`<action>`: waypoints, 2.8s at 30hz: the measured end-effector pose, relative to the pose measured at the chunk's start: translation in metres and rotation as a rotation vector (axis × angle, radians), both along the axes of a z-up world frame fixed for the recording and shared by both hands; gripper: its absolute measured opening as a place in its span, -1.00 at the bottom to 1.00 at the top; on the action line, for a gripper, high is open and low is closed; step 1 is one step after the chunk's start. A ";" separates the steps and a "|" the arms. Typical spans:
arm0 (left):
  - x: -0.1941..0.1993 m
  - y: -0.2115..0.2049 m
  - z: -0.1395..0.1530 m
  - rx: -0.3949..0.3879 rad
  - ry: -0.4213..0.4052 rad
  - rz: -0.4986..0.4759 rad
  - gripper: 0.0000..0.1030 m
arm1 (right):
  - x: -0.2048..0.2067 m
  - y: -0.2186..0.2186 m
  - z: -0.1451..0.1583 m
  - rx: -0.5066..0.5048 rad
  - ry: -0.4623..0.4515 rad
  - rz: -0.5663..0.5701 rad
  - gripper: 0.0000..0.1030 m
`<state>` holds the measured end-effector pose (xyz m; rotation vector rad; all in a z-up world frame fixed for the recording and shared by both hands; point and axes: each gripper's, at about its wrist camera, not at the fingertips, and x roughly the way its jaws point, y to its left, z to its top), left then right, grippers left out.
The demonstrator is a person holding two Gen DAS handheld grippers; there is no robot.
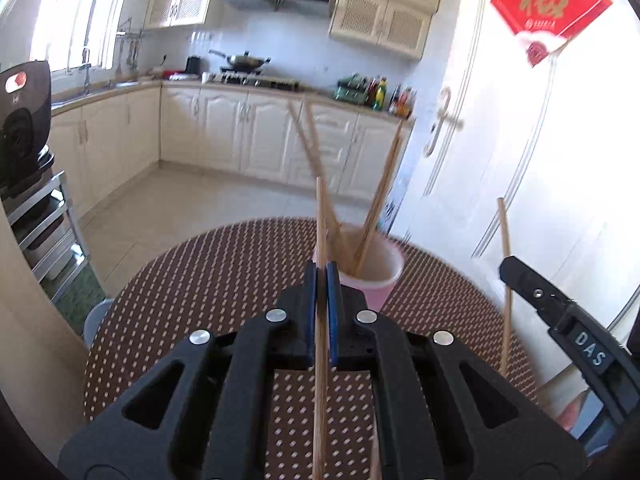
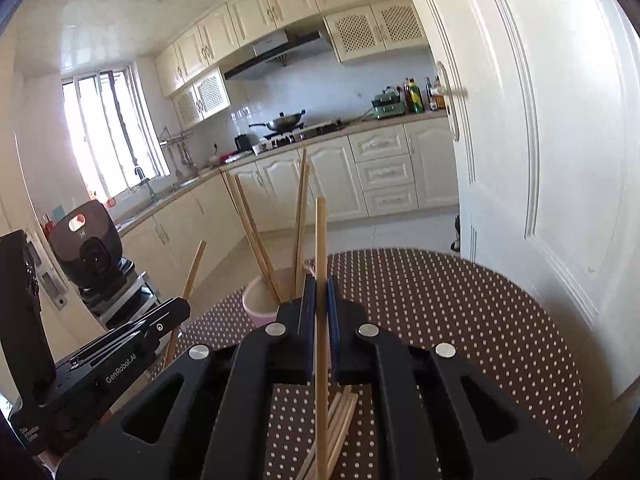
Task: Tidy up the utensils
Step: 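Raise both grippers with their chopsticks above the pink cup, then lower both chopsticks into the pink cup and open both grippers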
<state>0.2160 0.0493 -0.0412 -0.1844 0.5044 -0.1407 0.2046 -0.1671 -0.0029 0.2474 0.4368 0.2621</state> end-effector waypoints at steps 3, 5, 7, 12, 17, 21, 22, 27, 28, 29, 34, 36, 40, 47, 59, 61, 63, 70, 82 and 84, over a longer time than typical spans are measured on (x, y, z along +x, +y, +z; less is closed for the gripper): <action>0.000 0.000 0.009 -0.025 -0.050 -0.015 -0.90 | 0.002 0.001 0.012 0.012 -0.044 0.002 -0.91; -0.001 -0.002 0.017 -0.045 -0.085 -0.024 -0.90 | 0.004 0.001 0.019 0.015 -0.075 -0.002 -0.91; 0.003 -0.002 0.024 -0.059 -0.118 -0.036 -0.90 | 0.007 0.001 0.027 0.029 -0.108 -0.002 -0.91; 0.007 -0.006 0.045 -0.093 -0.203 -0.043 -0.90 | 0.014 0.002 0.043 0.051 -0.192 -0.012 -0.91; 0.017 -0.003 0.063 -0.153 -0.280 -0.053 -0.90 | 0.024 0.001 0.055 0.071 -0.296 -0.033 -0.91; 0.029 -0.004 0.071 -0.162 -0.330 -0.037 -0.90 | 0.038 -0.004 0.053 0.129 -0.344 -0.014 -0.91; 0.031 -0.003 0.071 -0.161 -0.335 -0.035 -0.90 | 0.040 -0.005 0.052 0.140 -0.348 -0.007 -0.91; 0.050 0.000 0.066 -0.209 -0.376 -0.026 -0.90 | 0.055 -0.005 0.046 0.164 -0.405 0.010 -0.91; 0.055 0.001 0.063 -0.228 -0.386 -0.029 -0.90 | 0.060 -0.006 0.044 0.177 -0.410 0.009 -0.91; 0.058 0.002 0.062 -0.243 -0.395 -0.033 -0.90 | 0.064 -0.007 0.044 0.190 -0.412 0.009 -0.91; 0.077 0.002 0.056 -0.298 -0.436 -0.041 -0.90 | 0.088 -0.011 0.041 0.235 -0.434 0.006 -0.91; 0.085 -0.002 0.052 -0.288 -0.453 -0.030 -0.90 | 0.097 -0.016 0.037 0.273 -0.430 -0.005 -0.91; 0.095 -0.010 0.044 -0.248 -0.498 -0.031 -0.90 | 0.105 -0.019 0.031 0.289 -0.453 -0.050 -0.91; 0.105 -0.021 0.028 -0.198 -0.519 -0.044 -0.90 | 0.114 -0.010 0.018 0.261 -0.450 -0.072 -0.91; 0.116 -0.014 0.008 -0.157 -0.431 -0.011 -0.90 | 0.117 0.007 0.009 0.200 -0.407 -0.066 -0.91; 0.113 -0.012 0.006 -0.143 -0.430 -0.005 -0.90 | 0.119 0.009 0.008 0.196 -0.392 -0.064 -0.91; 0.111 -0.011 0.004 -0.130 -0.424 -0.001 -0.90 | 0.119 0.012 0.007 0.189 -0.375 -0.056 -0.91; 0.109 -0.003 -0.004 -0.116 -0.365 0.037 -0.90 | 0.114 0.023 -0.002 0.129 -0.316 -0.056 -0.91; 0.101 0.001 -0.022 -0.114 -0.276 0.080 -0.88 | 0.109 0.028 -0.017 0.089 -0.207 -0.059 -0.90; 0.100 0.000 -0.026 -0.115 -0.258 0.083 -0.87 | 0.108 0.029 -0.019 0.086 -0.193 -0.060 -0.89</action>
